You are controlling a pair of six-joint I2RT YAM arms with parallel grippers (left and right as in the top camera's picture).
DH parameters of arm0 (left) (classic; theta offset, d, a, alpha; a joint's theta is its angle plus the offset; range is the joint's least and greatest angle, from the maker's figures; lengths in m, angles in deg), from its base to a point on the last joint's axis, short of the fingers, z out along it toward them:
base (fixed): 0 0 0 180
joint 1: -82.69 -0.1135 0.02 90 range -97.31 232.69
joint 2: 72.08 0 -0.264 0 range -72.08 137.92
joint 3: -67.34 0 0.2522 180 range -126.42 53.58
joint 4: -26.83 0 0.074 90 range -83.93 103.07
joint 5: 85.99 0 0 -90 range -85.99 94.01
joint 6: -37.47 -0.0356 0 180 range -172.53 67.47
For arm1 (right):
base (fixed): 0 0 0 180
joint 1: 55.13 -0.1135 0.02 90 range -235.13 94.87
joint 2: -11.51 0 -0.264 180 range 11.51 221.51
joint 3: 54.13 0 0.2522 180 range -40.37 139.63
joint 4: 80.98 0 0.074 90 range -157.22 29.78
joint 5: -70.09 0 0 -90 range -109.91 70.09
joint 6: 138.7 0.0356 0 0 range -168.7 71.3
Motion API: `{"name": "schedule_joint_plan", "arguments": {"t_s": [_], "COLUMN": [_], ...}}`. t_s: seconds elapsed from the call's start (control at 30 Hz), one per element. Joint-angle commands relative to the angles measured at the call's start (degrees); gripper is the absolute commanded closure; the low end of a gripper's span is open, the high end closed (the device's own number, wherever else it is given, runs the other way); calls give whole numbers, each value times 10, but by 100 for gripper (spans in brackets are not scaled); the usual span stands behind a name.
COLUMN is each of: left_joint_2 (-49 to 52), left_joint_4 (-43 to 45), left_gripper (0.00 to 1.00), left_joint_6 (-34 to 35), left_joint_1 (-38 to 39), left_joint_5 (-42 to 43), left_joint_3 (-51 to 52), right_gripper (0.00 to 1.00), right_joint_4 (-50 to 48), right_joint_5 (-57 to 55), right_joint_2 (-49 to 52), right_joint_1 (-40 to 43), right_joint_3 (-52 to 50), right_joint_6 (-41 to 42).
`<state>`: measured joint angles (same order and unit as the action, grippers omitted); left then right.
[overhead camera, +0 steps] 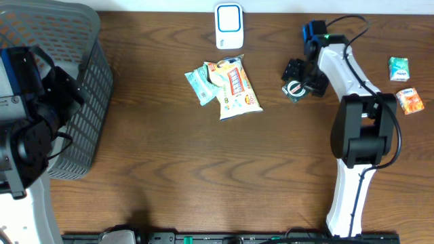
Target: Scan the item barcode
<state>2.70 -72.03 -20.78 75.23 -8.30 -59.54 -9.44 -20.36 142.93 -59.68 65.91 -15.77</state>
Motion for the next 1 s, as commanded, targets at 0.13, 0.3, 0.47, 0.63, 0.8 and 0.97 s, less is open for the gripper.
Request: {"name": "schedule_joint_plan", "arguments": {"t_s": [0.13,0.3,0.47,0.63,0.8,0.97], "left_joint_2": [1,1,1,1,1,1], "left_joint_4": [-1,-2,-1,-1,-1,-1], "left_gripper": [2,2,2,2,2,2], "left_joint_6": [5,5,5,5,5,5], "left_joint_1": [-3,-3,-3,-3,-3,-3], "left_joint_5": [-2,-2,-2,-1,-1,-2], "left_joint_3": [-4,-4,-4,-4,-4,-4], "right_gripper": [38,41,42,43,37,17], "right_joint_4": [-53,-58,-54,-13,23,24], "right_joint_5": [41,108,128,113,113,93], "right_joint_2": [0,0,-1,-1,-1,0], "right_joint_1": [-22,-34,-40,-32,-33,-37], "right_joint_3": [-27,-27,-15,33,75,74], "right_joint_6": [-39,-106,-207,-238,-339,-438]}}
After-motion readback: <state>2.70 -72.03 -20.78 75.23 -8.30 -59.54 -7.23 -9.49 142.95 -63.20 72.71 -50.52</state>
